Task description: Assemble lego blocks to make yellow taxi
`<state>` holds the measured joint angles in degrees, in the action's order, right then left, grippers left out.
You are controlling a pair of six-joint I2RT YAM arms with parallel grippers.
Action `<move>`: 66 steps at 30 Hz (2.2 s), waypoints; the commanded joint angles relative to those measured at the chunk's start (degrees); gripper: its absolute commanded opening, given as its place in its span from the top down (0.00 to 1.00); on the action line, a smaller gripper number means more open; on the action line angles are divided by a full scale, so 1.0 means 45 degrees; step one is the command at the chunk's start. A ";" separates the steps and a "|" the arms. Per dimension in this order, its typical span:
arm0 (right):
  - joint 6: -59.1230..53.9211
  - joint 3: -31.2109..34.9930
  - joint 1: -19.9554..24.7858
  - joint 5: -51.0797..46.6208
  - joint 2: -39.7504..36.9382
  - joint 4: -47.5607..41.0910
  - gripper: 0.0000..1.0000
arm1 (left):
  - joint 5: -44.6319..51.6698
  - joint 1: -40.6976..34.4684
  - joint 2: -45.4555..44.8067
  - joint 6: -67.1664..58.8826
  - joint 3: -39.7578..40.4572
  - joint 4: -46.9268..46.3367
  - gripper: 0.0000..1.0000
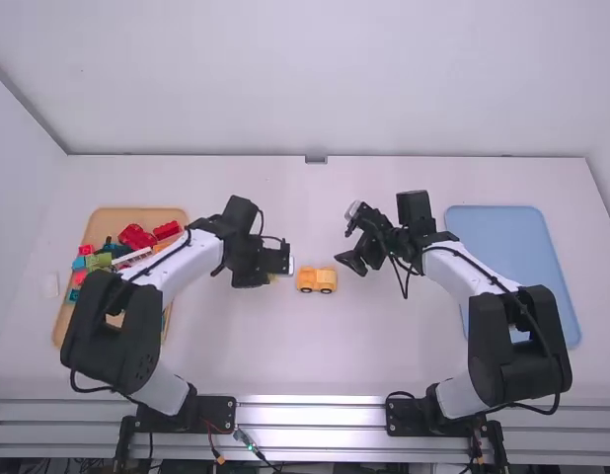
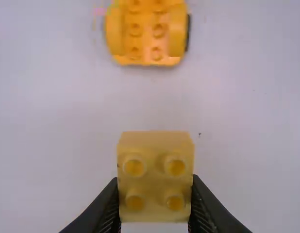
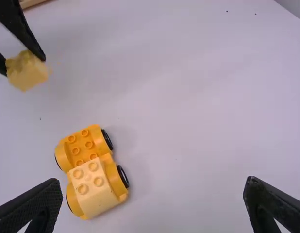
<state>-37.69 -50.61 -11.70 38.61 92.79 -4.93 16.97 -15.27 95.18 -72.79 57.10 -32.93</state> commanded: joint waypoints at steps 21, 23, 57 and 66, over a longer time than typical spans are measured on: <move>0.0044 -0.0097 0.0024 0.0068 -0.0053 -0.0107 0.01 | -0.0010 -0.0024 0.2404 0.0034 0.0107 0.1792 0.60; 0.0049 -0.0097 0.0019 0.0068 -0.0053 -0.0117 0.01 | -0.0010 -0.0024 0.2404 -0.0024 0.0107 0.1763 0.47; -0.2191 -0.0058 0.0015 0.1545 -0.0044 -0.1122 0.01 | 0.8442 0.2657 0.2477 -0.3152 -0.1797 0.4663 0.01; -0.3580 0.1311 0.0010 0.3711 0.0350 0.0719 0.01 | 0.9578 0.3060 0.4362 -0.2220 -0.1292 0.5727 0.01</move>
<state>-52.29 -46.76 -11.73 50.35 92.90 -2.66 55.83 -1.87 112.31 -83.55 49.56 -6.28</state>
